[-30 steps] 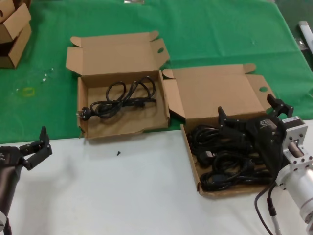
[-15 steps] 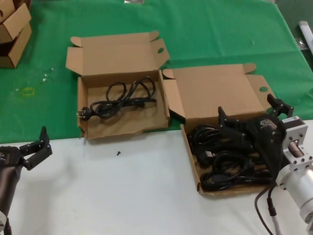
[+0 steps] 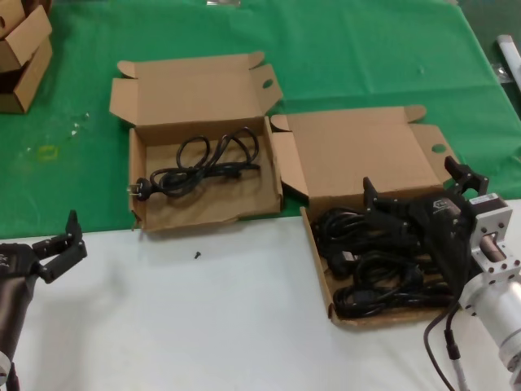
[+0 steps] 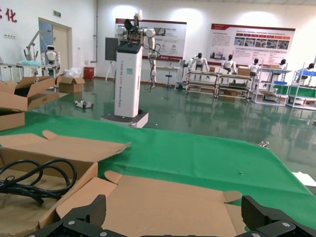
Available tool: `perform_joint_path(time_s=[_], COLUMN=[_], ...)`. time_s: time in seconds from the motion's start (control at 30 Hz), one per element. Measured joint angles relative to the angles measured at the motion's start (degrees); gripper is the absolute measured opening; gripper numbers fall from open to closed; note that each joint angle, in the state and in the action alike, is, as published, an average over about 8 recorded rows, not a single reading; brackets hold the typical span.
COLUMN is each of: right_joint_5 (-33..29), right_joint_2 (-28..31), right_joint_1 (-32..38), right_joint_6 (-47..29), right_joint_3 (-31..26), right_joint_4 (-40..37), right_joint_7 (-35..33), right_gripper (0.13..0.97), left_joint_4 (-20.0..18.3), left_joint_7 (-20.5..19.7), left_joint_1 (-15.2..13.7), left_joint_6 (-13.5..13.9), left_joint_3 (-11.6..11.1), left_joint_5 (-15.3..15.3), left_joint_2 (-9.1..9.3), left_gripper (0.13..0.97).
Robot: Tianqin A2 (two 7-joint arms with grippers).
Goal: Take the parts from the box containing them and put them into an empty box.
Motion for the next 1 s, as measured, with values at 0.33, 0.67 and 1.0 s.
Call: perform_joint_path(time_s=[0.33,0.67,1.0], right_joint_5=[0.0,0.0,0.0], right_joint_2=[0.0,0.0,0.0], right_joint_1=[0.0,0.0,0.0], right_joint_6=[0.0,0.0,0.0], right_joint_3=[0.0,0.0,0.0], right_joint_4=[0.0,0.0,0.0], right_joint_7=[0.0,0.0,0.0], right_gripper=[0.966,0.966,0.966], left_joint_4=[0.0,0.0,0.0], left_joint_7=[0.0,0.0,0.0], left_joint_1=[0.0,0.0,0.0], left_joint_6=[0.0,0.0,0.0], left_joint_3=[0.0,0.0,0.0], left_joint_5=[0.0,0.0,0.0], left_joint_2=[0.00,0.00,0.00], left_gripper=[0.966,0.966,0.966])
